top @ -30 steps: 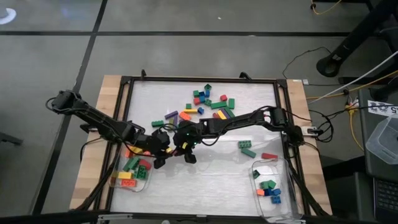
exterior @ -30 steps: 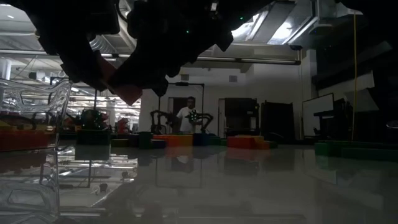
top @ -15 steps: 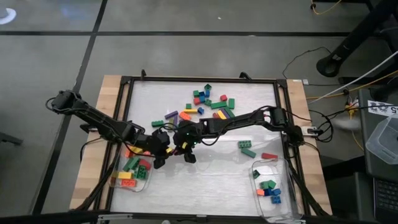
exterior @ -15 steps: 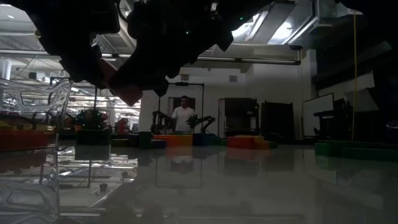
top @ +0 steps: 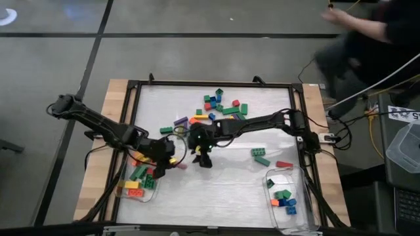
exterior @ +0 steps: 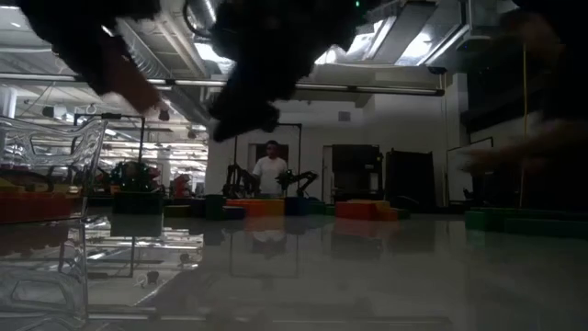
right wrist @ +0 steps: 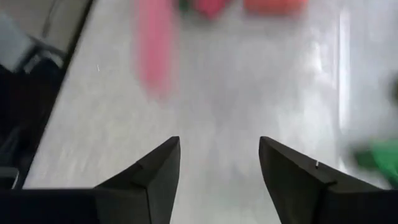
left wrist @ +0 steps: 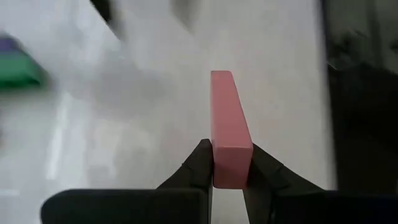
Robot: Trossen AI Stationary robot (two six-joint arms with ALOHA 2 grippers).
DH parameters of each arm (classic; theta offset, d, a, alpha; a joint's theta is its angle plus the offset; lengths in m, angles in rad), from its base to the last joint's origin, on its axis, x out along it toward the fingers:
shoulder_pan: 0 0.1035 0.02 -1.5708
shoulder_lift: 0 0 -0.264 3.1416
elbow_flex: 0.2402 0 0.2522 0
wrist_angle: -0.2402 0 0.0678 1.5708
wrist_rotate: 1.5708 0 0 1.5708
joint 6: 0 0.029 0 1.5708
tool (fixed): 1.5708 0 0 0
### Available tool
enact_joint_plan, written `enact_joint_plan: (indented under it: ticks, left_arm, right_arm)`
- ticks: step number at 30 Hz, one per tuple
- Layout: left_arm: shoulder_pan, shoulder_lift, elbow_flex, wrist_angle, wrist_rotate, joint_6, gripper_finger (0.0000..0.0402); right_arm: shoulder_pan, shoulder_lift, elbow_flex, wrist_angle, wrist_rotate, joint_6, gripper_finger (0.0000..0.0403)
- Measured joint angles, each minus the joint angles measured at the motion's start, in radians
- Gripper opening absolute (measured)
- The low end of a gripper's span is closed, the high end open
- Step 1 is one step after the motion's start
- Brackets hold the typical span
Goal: Sort blocks by size
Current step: Put the large pink wooden block into the left transparent bin, then put the large green game piece into the left transparent bin
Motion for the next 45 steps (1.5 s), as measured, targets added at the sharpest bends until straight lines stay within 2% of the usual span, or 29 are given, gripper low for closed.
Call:
enact_joint_plan:
  ticks: [4,8,11,15,19,24,28,35,45]
  left_arm:
    - [-0.005,-0.083,0.055,-0.220,0.152,-0.031,0.0037]
    - [-0.029,-0.177,0.095,-0.436,0.236,-0.193,0.0037]
    - [-0.058,-0.246,0.098,-0.527,0.248,-0.332,0.0037]
    - [-0.104,-0.302,0.059,-0.585,0.210,-0.511,0.0037]
    - [-0.150,-0.303,-0.015,-0.579,0.192,-0.606,0.0080]
    - [-0.202,-0.283,-0.099,-0.525,0.193,-0.676,0.0145]
    - [-0.233,-0.272,-0.160,-0.397,0.202,-0.763,0.0173]
    - [-0.331,-0.234,-0.254,-0.018,0.239,-0.839,0.0169]
    - [-0.477,-0.076,-0.260,0.254,0.251,-0.885,0.0168]
  right_arm:
    - [-0.008,-0.010,0.067,-0.238,0.021,-0.038,0.0211]
    - [-0.004,-0.012,0.115,-0.447,0.037,-0.050,0.0204]
    - [-0.003,-0.012,0.116,-0.570,0.034,-0.068,0.0200]
    - [-0.004,-0.012,0.116,-0.688,0.061,-0.069,0.0198]
    - [-0.005,-0.012,0.116,-0.756,0.121,-0.069,0.0198]
    - [-0.005,-0.012,0.116,-0.830,0.193,-0.069,0.0198]
    - [-0.005,-0.012,0.116,-0.885,0.274,-0.062,0.0198]
    - [-0.005,-0.011,0.095,-1.005,0.439,-0.020,0.0198]
    - [-0.005,-0.011,-0.057,-1.025,0.464,-0.004,0.0198]
